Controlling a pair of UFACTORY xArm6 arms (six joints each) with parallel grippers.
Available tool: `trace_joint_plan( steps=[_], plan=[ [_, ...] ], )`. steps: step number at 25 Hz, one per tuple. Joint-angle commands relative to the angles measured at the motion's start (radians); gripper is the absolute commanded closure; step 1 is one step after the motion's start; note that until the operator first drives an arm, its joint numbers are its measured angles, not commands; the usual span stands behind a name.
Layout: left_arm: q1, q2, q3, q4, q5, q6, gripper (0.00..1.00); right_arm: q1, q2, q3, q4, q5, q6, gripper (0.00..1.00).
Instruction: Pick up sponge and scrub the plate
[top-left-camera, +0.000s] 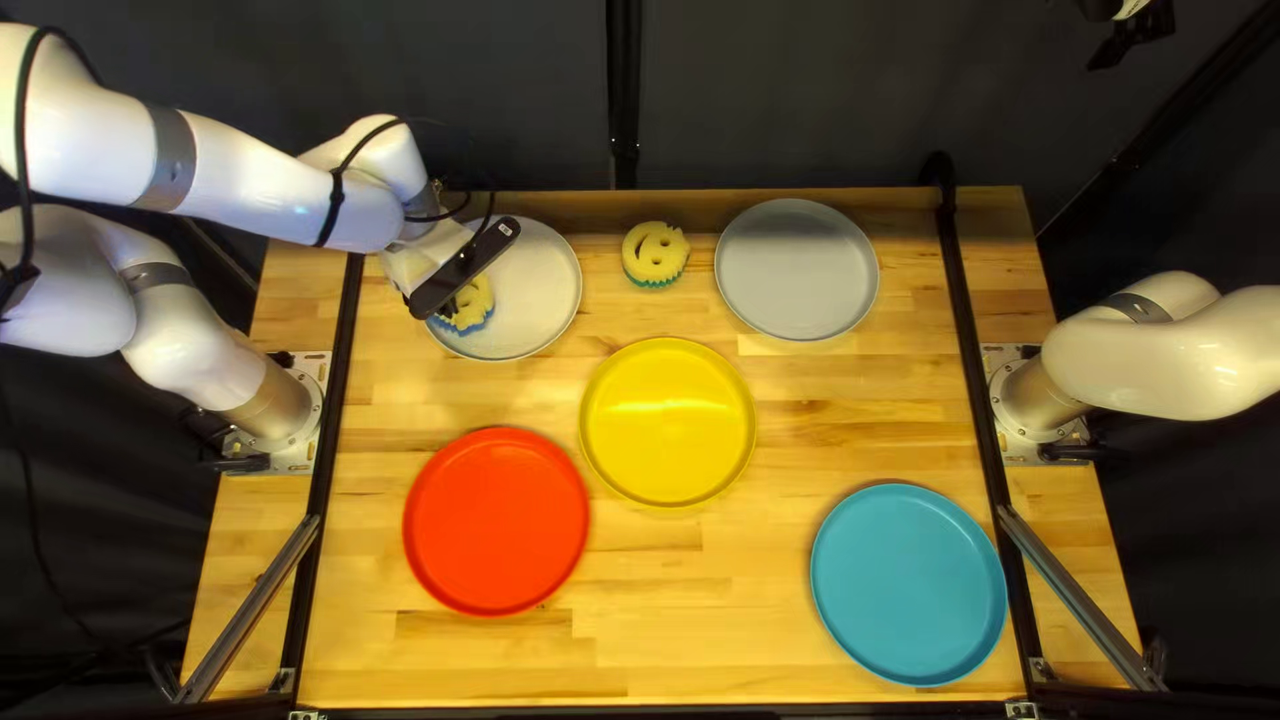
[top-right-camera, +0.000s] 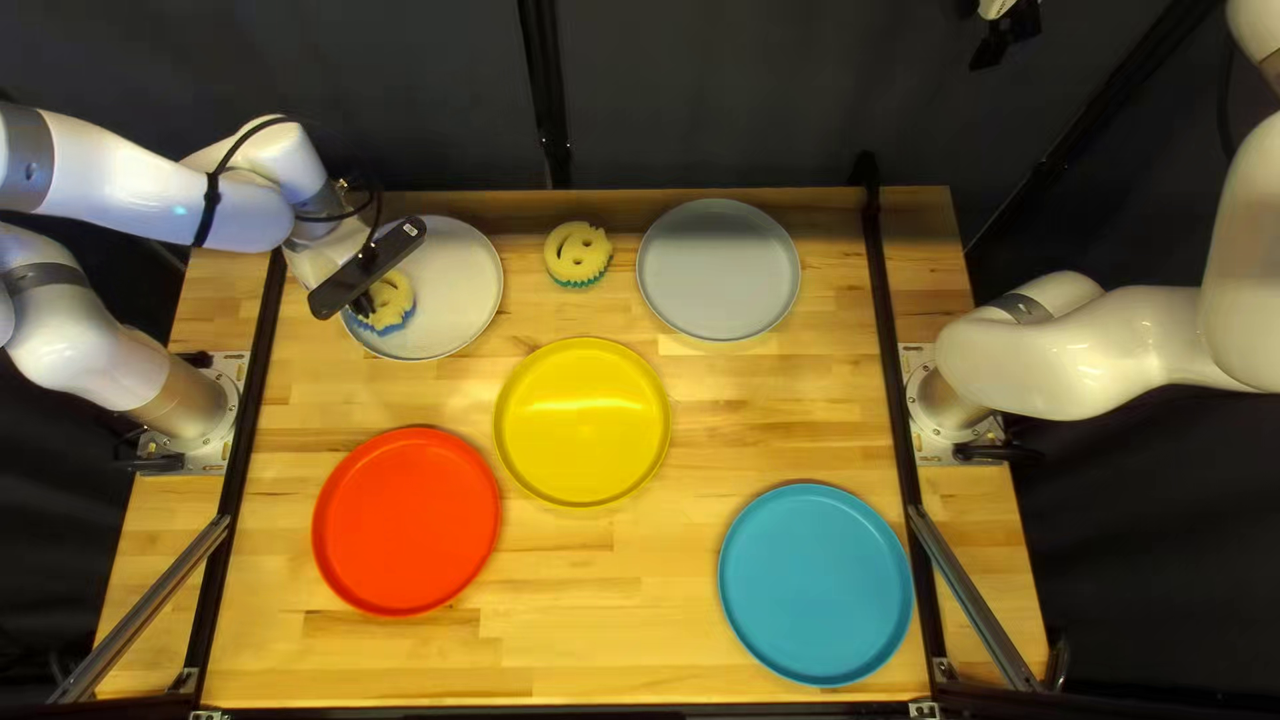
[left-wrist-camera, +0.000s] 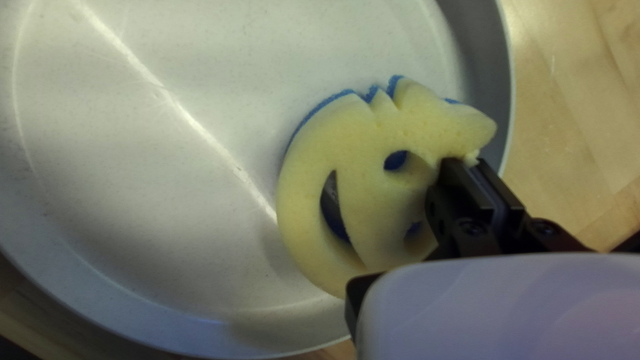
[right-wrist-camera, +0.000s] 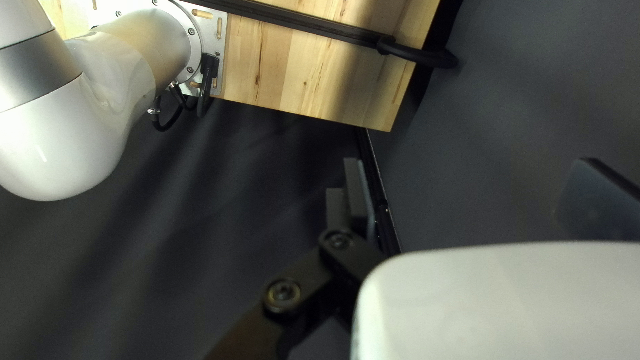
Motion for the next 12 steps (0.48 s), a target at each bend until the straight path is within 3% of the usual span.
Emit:
trace_joint_plan(
  steps=[1, 12],
  plan=[
    [0.031, 0.055, -0.061, 0.005, 0.014, 0.025, 1.00, 0.000, 0.000, 0.000, 0.000, 0.000, 0.000, 0.00],
    [-0.028, 0.187, -0.214, -0.009, 0.024, 0.008, 1.00, 0.000, 0.000, 0.000, 0.000, 0.000, 0.000, 0.00]
  ],
)
